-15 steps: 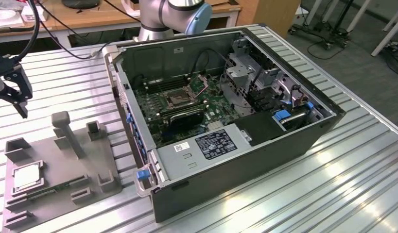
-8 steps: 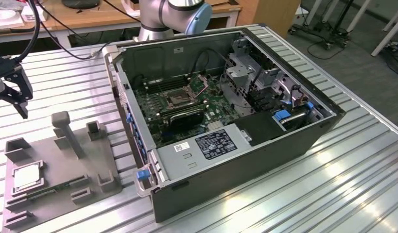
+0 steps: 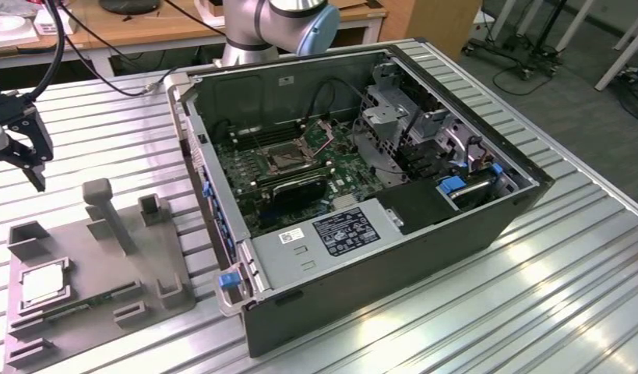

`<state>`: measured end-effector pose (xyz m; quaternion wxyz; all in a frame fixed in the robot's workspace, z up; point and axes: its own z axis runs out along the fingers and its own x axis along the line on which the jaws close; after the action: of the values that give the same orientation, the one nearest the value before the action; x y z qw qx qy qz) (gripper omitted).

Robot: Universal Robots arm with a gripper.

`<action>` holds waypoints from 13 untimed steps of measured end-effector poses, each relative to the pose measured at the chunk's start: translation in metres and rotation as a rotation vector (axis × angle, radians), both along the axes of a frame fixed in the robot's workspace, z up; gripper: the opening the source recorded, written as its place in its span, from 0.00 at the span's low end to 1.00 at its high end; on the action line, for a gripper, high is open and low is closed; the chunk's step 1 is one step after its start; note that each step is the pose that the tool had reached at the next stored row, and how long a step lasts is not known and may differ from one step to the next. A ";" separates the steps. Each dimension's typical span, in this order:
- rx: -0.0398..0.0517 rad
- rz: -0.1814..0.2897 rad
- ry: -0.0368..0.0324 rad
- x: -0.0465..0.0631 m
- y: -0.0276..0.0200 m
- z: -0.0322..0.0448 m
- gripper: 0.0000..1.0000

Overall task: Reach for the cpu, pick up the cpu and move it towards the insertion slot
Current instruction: 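Reach for the cpu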

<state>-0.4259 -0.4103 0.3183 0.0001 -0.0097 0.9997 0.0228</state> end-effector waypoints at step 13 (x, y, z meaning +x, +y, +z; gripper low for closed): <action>0.0000 0.000 -0.0022 -0.003 -0.0045 -0.0102 0.78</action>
<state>-0.4290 -0.4148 0.3081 0.0012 -0.0098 0.9997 0.0228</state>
